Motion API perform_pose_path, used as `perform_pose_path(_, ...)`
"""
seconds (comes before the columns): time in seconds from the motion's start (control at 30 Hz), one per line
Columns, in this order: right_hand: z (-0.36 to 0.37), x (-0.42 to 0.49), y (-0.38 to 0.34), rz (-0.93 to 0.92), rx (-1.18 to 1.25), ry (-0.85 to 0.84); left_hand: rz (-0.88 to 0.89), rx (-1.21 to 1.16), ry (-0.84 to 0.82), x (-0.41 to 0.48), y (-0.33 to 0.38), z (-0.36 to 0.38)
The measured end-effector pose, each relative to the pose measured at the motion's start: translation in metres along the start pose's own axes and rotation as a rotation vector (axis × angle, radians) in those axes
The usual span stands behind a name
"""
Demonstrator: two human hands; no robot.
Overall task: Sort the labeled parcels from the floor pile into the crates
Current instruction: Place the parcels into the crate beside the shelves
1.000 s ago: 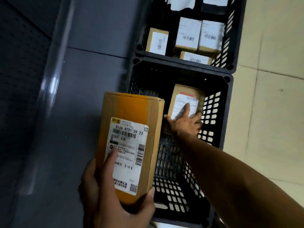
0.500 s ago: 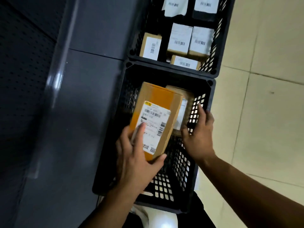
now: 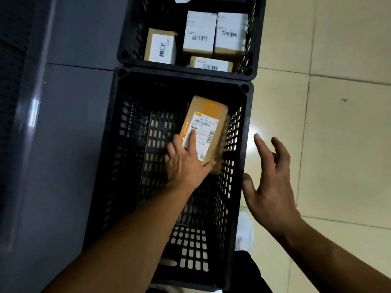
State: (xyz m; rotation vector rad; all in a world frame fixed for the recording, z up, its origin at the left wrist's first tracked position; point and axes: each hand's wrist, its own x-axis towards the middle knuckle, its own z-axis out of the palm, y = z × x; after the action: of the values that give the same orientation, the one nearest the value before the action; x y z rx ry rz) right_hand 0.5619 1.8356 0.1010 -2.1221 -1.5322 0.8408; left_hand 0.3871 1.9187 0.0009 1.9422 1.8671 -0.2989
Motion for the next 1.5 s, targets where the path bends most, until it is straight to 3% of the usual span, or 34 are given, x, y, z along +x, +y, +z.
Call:
perform_pose_path(0.2,-0.003,-0.002,0.003,0.005,0.013,0.017,-0.035,-0.128,-0.085,-0.015,0.007,0.003)
perform_pose_path(0.37,-0.03,-0.009,-0.024,-0.015,-0.054,-0.027,-0.006,-0.165,-0.095,-0.051,-0.004,-0.05)
perform_pose_path(0.53,-0.095,-0.018,-0.096,-0.109,-0.078,-0.185,0.095,-0.281,-0.102,-0.106,-0.004,-0.158)
perform_pose_path(0.7,-0.195,-0.035,-0.18,-0.15,-0.046,-0.202,0.191,-0.521,-0.166,-0.166,0.005,-0.304)
perform_pose_path(0.87,-0.295,-0.07,-0.262,-0.205,0.048,-0.192,0.247,-0.583,-0.133,-0.236,0.018,-0.448)
perform_pose_path(1.03,-0.401,-0.116,-0.368,-0.302,0.342,-0.101,0.497,-0.598,0.033,-0.325,0.039,-0.606)
perform_pose_path(1.13,-0.46,-0.127,-0.432,-0.38,0.607,-0.052,0.584,-0.568,0.27,-0.368,0.044,-0.687)
perform_pose_path(1.27,-0.523,-0.128,-0.508,-0.627,0.74,-0.071,0.521,-0.625,0.556,-0.423,0.043,-0.769)
perform_pose_path(1.5,-0.576,-0.15,-0.61,-1.053,0.676,-0.411,0.242,-0.654,0.869,-0.534,0.048,-0.836)
